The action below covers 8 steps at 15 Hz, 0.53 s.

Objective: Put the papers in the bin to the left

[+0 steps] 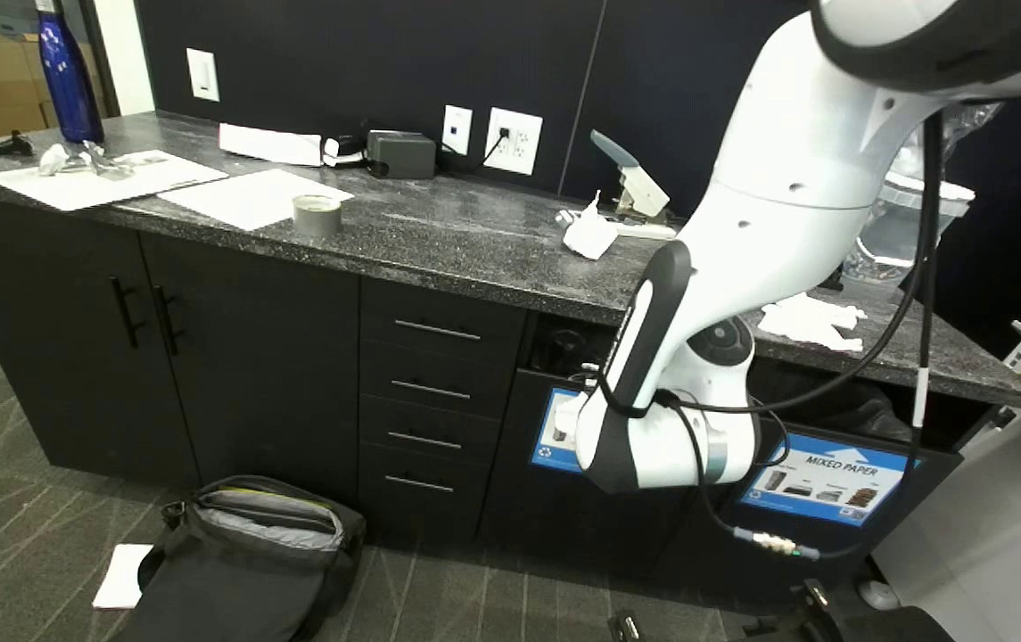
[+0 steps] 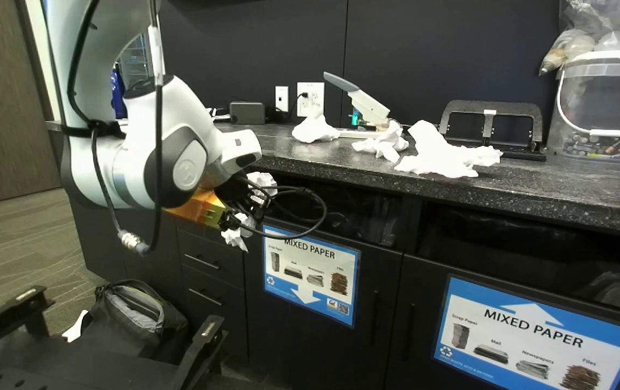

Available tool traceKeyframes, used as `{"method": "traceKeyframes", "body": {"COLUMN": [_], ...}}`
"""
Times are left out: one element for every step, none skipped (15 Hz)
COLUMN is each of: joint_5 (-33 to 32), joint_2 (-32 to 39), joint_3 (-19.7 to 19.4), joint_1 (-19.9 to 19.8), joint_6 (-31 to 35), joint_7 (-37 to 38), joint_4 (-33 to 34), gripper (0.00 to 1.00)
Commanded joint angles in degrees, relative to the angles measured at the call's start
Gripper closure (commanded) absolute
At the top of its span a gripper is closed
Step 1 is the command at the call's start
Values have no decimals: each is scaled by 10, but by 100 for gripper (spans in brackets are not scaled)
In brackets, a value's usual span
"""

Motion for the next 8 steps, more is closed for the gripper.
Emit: {"method": "traceKeyframes", "body": {"joint_5": [43, 46, 47, 47, 49, 49, 48, 49], "joint_2": [89, 109, 124, 142, 161, 173, 192, 211], "joint_3": [35, 38, 42, 45, 49, 52, 55, 59], "joint_1": [-39, -48, -58, -70, -79, -91, -102, -112], "joint_6": [118, 140, 158, 174, 192, 199, 207, 206], "joint_7": [-39, -50, -57, -61, -66, -69, -72, -75], "joint_4": [84, 110, 134, 162, 189, 217, 245, 275], "gripper": [84, 83, 84, 83, 83, 83, 83, 83]}}
